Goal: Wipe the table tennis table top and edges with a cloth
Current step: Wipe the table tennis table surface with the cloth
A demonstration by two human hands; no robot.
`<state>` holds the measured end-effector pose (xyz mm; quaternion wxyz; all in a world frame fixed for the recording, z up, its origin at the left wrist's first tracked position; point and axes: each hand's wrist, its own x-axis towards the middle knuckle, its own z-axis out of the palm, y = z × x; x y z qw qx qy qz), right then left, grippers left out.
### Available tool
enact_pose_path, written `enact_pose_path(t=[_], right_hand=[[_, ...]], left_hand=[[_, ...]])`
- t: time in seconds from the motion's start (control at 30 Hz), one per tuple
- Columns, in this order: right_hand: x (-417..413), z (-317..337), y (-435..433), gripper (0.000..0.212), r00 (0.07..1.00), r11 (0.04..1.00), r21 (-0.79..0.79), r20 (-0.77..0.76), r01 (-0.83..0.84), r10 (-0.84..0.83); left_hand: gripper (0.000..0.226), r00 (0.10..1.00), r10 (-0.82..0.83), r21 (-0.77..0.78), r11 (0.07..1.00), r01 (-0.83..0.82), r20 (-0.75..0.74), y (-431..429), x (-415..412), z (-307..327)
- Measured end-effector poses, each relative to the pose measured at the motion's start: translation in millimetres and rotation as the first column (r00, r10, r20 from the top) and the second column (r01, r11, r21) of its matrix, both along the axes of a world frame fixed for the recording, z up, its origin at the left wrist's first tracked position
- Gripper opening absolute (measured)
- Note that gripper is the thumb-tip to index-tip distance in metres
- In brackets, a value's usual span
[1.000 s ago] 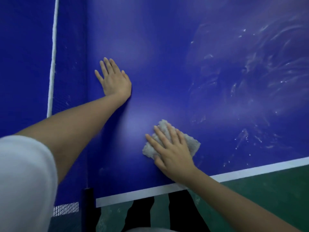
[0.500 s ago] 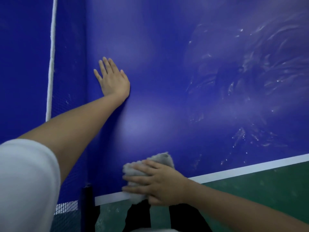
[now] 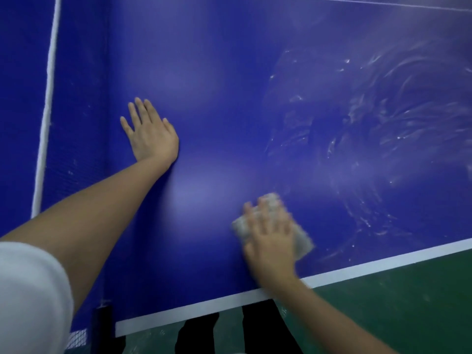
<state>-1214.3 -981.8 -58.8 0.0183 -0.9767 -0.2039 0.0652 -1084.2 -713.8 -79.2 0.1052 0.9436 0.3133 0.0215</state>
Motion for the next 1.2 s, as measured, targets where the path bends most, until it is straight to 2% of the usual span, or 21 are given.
enact_pose_path(t=[0.03,0.1,0.17,0.2,0.27,0.37,0.47,0.53,0.6,0.63,0.7,0.77,0.83,0.87,0.9,0.97,1.03,1.07,1.13,1.17,1.2], right_hand=[[-10,0,17,0.069,0.986,0.986,0.001,-0.010,-0.166,0.166],[-10,1,30,0.067,0.889,0.894,0.044,-0.092,-0.447,0.449],[23,0,23,0.065,0.770,0.779,0.071,-0.120,-0.623,0.627],[49,1,16,0.064,0.747,0.755,0.065,-0.110,-0.653,0.655],[115,-1,3,0.060,0.817,0.818,0.078,-0.046,-0.571,0.575],[229,-2,-21,0.057,0.977,0.977,0.048,-0.036,-0.206,0.208],[297,-1,-37,0.055,0.987,0.986,0.063,-0.055,0.153,-0.150],[293,0,-23,0.056,0.987,0.987,0.055,-0.053,0.153,-0.150],[253,-3,-4,0.057,0.988,0.985,0.079,0.003,-0.153,0.153],[225,-4,3,0.057,0.924,0.918,0.106,0.033,-0.382,0.381],[177,-4,4,0.061,0.657,0.655,0.084,0.000,-0.751,0.754],[182,-5,3,0.063,0.441,0.446,0.063,-0.084,-0.893,0.894],[230,-7,10,0.060,0.374,0.379,0.103,-0.069,-0.920,0.925],[265,-8,14,0.057,0.395,0.397,0.143,-0.049,-0.906,0.918],[307,-7,19,0.055,0.468,0.465,0.166,-0.024,-0.870,0.883],[399,-5,24,0.047,0.728,0.717,0.168,0.008,-0.677,0.686],[484,-4,15,0.046,0.964,0.958,0.106,0.047,-0.267,0.264],[514,-3,6,0.049,1.000,0.996,0.088,0.029,-0.009,0.007],[539,-2,-3,0.054,0.933,0.928,0.097,-0.041,0.361,-0.358],[535,-5,3,0.055,0.913,0.907,0.103,-0.041,0.409,-0.407],[520,-11,15,0.056,0.930,0.925,0.104,-0.002,0.365,-0.367]], left_hand=[[0.057,1.000,0.002,0.005,1.000,-0.002,-0.003,1,-1,0],[0.057,1.000,0.007,0.005,1.000,-0.007,-0.010,1,-1,-1],[0.057,1.000,0.009,0.000,1.000,-0.009,-0.007,0,-1,0],[0.057,1.000,0.007,-0.003,1.000,-0.007,0.005,-1,0,1],[0.056,1.000,-0.008,0.002,1.000,0.008,0.025,-1,-1,1],[0.054,1.000,-0.015,0.024,1.000,0.014,0.003,1,-2,-1],[0.053,1.000,-0.006,0.020,1.000,0.006,-0.006,2,0,-1],[0.052,1.000,0.014,0.001,1.000,-0.014,-0.015,3,0,0],[0.052,0.998,0.047,-0.023,0.999,-0.048,-0.036,4,3,2],[0.053,0.996,0.075,-0.043,0.996,-0.077,-0.041,2,7,3],[0.051,0.983,0.181,-0.105,0.977,-0.184,-0.035,-10,23,7],[0.051,0.937,0.345,-0.181,0.920,-0.348,-0.049,-27,47,12],[0.052,0.886,0.453,-0.197,0.864,-0.464,-0.101,-41,66,14],[0.054,0.875,0.469,-0.164,0.860,-0.484,-0.119,-47,71,12],[0.055,0.872,0.473,-0.123,0.865,-0.486,-0.125,-50,73,9],[0.056,0.867,0.481,-0.064,0.869,-0.491,-0.126,-52,73,5],[0.056,0.859,0.497,-0.043,0.862,-0.505,-0.125,-52,73,3],[0.056,0.857,0.500,-0.036,0.861,-0.508,-0.125,-51,73,2],[0.056,0.858,0.499,-0.026,0.862,-0.506,-0.123,-51,74,1],[0.056,0.858,0.499,-0.026,0.862,-0.506,-0.122,-51,74,0],[0.055,0.859,0.499,-0.033,0.862,-0.505,-0.117,-51,74,0]])
